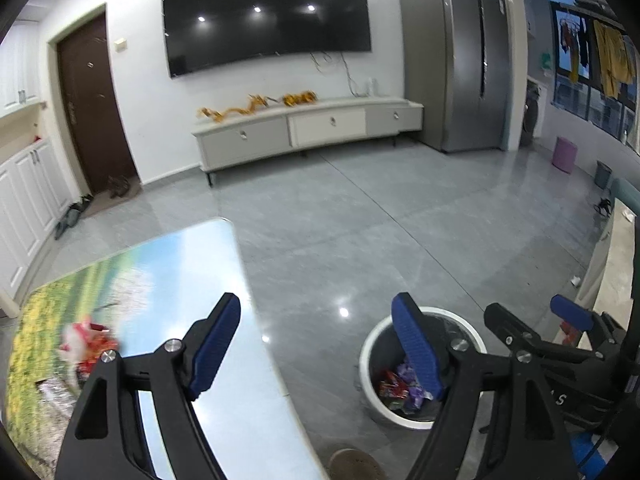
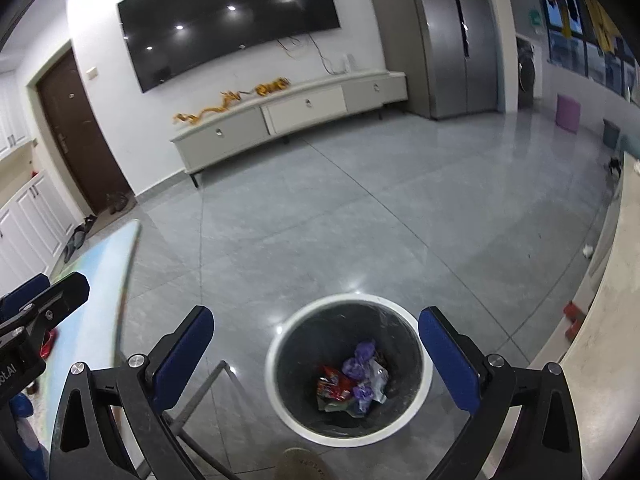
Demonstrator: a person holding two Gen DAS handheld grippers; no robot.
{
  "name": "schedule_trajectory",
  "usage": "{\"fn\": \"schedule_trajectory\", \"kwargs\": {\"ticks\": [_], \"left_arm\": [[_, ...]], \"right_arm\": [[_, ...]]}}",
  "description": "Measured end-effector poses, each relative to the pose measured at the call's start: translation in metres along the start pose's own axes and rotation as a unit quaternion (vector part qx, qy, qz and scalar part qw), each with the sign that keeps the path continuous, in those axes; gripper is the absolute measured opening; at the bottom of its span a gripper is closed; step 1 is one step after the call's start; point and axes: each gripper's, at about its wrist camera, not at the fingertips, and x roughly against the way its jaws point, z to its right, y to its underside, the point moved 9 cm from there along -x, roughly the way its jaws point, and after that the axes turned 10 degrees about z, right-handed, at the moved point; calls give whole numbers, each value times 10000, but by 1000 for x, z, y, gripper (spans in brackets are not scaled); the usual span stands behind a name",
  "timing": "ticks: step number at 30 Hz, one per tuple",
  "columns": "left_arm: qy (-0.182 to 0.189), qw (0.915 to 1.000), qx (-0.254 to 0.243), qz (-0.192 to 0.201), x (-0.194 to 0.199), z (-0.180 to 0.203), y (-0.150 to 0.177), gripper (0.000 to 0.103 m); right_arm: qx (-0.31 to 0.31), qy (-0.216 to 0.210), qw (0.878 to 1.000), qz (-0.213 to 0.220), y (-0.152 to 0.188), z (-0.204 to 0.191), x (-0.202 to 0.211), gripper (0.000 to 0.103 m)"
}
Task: Collect trash
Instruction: 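Move both open tools back over the table toward the remaining trash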
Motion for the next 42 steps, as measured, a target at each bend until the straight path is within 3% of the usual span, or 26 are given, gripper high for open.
{"fn": "schedule_trajectory", "kwargs": {"ticks": [14,31,42], "left_arm": [[-570,9956,499,560,81,-87,-15,87],[-859,9881,966,837,131,-152,-5,87],[-1225,9808,1398,592,134,-212,34,87]], "right_arm": [[114,-425,9958,807,-32,-63,51,103],[577,-870,9922,675,-21,-137,71,103],[910,-1175,9881,403,-1,-183,63,103]]}}
